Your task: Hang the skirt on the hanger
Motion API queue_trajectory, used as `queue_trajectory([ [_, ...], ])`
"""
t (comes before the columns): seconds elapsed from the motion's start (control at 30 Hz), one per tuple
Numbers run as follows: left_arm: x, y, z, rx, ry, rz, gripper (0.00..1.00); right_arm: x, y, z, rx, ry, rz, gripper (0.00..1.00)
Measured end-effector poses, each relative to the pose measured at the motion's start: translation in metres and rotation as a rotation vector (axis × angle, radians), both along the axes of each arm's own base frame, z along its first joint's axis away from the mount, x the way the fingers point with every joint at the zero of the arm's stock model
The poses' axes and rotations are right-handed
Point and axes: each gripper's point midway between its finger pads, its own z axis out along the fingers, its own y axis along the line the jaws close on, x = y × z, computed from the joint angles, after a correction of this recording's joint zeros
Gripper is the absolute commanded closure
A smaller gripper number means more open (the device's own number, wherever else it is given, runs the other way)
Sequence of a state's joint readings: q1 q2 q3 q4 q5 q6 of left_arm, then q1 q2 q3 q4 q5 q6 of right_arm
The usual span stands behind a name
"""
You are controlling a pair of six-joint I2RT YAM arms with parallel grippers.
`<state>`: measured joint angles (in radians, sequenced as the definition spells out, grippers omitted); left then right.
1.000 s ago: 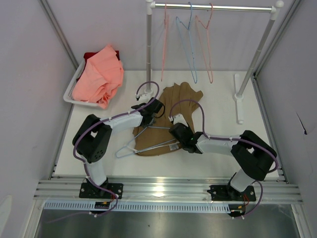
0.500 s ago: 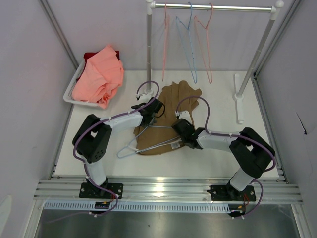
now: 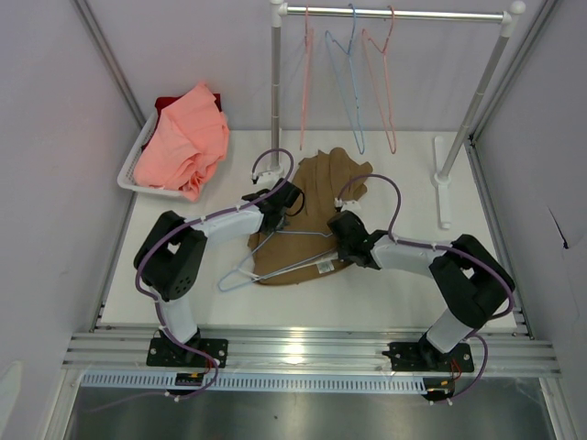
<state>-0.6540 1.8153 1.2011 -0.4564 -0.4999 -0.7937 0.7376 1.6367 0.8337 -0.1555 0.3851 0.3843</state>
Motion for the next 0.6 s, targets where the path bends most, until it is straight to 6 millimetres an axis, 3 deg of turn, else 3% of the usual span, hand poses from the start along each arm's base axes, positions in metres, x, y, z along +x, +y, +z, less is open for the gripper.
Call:
queue_trajectory([
  [0.2, 0.0, -0.002, 0.0, -0.007, 0.003, -0.004, 1.0, -0.006, -0.002, 0.009, 0.041, 0.019, 0.004, 0.98],
  [0.43, -0.001, -0.001, 0.002, -0.014, 0.001, -0.007, 1.0, -0.017, 0.003, 0.038, 0.132, 0.009, 0.024, 1.0],
  [0.6, -0.003, -0.001, 0.002, -0.014, 0.004, -0.016, 1.0, -0.034, 0.008, 0.039, 0.188, 0.049, 0.048, 1.0],
])
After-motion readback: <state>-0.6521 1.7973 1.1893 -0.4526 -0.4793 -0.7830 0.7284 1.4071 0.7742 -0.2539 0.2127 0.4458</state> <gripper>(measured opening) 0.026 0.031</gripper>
